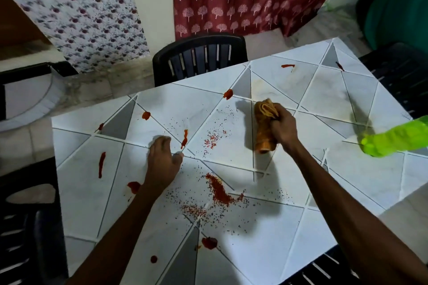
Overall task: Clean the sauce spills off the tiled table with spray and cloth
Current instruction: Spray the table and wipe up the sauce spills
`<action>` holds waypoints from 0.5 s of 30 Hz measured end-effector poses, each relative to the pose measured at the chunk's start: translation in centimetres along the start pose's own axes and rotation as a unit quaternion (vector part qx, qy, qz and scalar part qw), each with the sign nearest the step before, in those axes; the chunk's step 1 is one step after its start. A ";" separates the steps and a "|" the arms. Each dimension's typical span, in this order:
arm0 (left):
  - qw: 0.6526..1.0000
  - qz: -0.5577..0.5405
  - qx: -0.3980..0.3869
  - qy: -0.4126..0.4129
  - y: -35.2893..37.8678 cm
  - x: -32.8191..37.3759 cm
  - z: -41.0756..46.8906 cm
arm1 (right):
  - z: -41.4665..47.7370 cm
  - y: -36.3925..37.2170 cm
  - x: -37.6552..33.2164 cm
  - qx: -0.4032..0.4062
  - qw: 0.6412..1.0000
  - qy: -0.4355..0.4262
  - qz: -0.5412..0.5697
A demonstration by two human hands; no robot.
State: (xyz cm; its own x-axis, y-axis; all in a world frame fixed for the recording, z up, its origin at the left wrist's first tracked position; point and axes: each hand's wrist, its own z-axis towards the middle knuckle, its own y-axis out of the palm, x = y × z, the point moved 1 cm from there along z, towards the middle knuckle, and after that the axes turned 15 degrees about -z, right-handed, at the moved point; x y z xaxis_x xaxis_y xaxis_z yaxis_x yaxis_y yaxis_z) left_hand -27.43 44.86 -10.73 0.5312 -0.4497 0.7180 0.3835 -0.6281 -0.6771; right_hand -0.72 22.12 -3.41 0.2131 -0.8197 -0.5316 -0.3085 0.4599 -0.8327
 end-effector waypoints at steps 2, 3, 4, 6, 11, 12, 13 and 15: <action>1.000 0.012 -0.012 -0.005 0.0 0.1 0.3 | 2.1 0.0 -0.3 -0.011 0.999 0.017 -0.036; 1.000 0.015 -0.011 -0.005 0.0 0.0 0.4 | 3.0 0.5 -0.6 -0.027 0.998 0.015 -0.052; 1.000 0.014 -0.009 -0.007 0.0 -0.1 0.6 | 3.8 1.1 -1.2 -0.046 0.997 0.010 -0.068; 1.000 0.011 -0.009 -0.011 -0.1 -0.3 0.8 | 4.9 3.0 -2.6 -0.083 0.991 -0.008 -0.105; 1.000 0.012 -0.011 0.007 -0.2 -0.6 1.1 | 4.7 6.9 -6.8 -0.126 0.978 -0.098 -0.138; 1.000 0.007 -0.006 0.007 -0.3 -0.7 1.2 | 3.6 7.1 -7.8 -0.145 0.972 -0.128 -0.131; 1.000 0.002 0.000 0.008 -0.3 -0.8 1.2 | 2.3 7.5 -8.3 -0.165 0.963 -0.169 -0.131; 1.000 -0.007 0.004 0.011 -0.4 -0.9 1.1 | -0.6 8.6 -8.7 -0.180 0.940 -0.247 -0.153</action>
State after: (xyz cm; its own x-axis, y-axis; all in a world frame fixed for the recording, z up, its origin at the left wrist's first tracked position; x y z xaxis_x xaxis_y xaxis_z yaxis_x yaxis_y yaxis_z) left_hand -27.18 46.23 -11.27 0.5097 -0.4551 0.7301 0.3960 -0.6293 -0.6687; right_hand -5.80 32.98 -5.81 0.7196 -0.5954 -0.3573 -0.4380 0.0101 -0.8989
